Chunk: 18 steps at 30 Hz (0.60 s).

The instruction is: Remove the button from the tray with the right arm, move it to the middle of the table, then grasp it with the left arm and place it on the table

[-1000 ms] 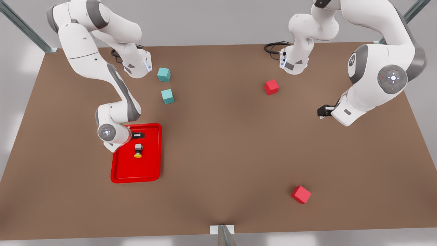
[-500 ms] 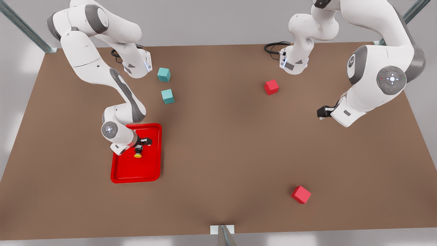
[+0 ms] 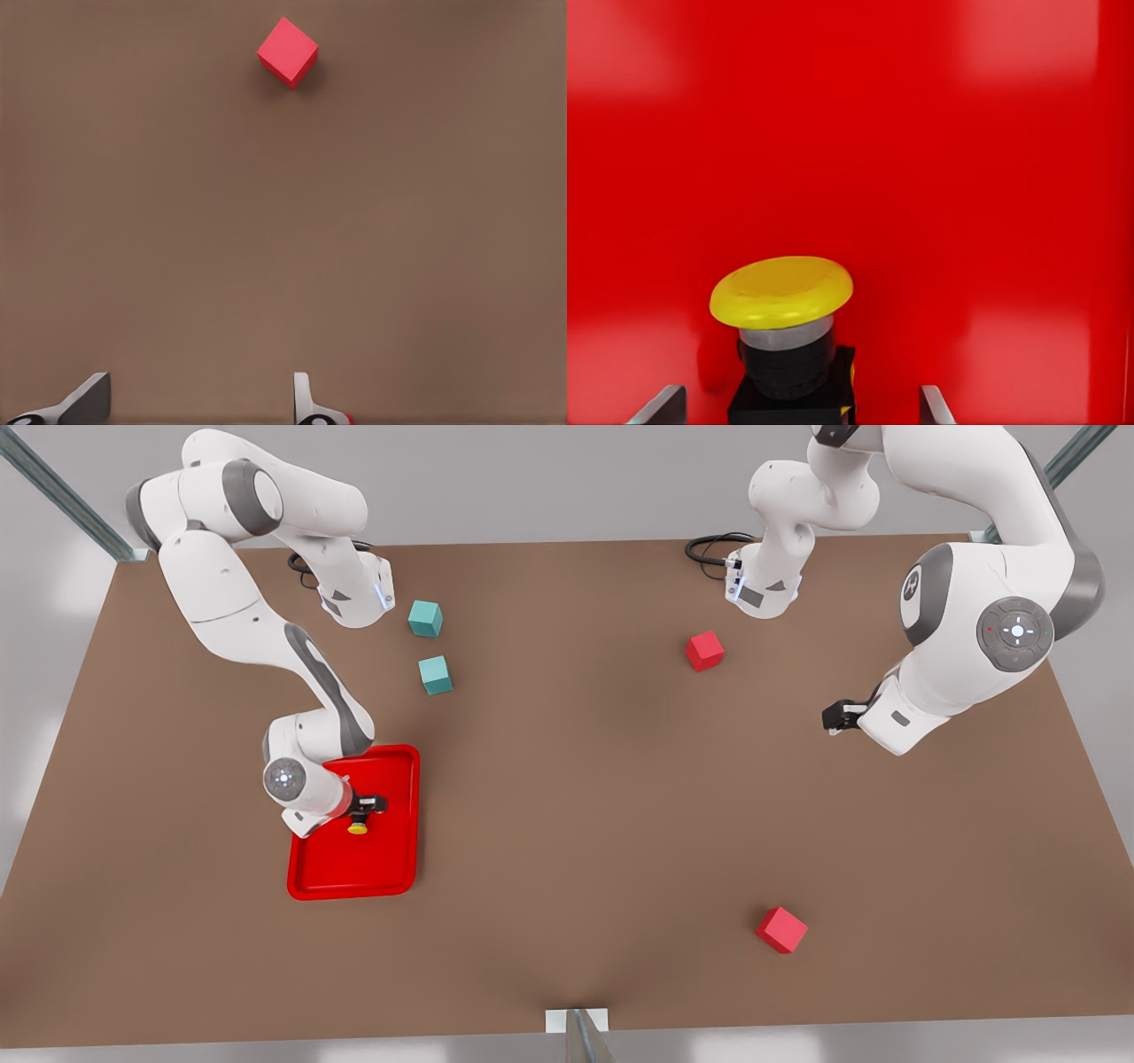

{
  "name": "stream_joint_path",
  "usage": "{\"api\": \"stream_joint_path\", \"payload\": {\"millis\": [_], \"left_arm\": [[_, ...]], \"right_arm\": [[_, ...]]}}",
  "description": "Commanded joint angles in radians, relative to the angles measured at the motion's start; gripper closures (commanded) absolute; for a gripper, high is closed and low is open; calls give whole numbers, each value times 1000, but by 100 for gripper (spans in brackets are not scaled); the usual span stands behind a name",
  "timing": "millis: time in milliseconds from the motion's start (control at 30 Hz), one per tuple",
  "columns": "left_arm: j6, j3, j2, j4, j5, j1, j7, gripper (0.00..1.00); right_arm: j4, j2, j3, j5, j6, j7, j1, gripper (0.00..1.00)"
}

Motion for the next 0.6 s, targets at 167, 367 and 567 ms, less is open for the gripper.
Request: {"api": "stream_joint_path", "payload": {"millis": [167, 367, 567], "left_arm": [[-1, 0, -1, 0, 1, 0, -2, 0], [-1, 0, -1, 0, 1, 0, -2, 0], [-7, 0, -1, 0, 1, -8, -2, 0]], "right_arm": [[1, 0, 1, 2, -7, 85, 4, 61], [6, -7, 1, 1, -7, 65, 4, 63], [88, -10, 27, 1, -111, 57, 5, 63]]}}
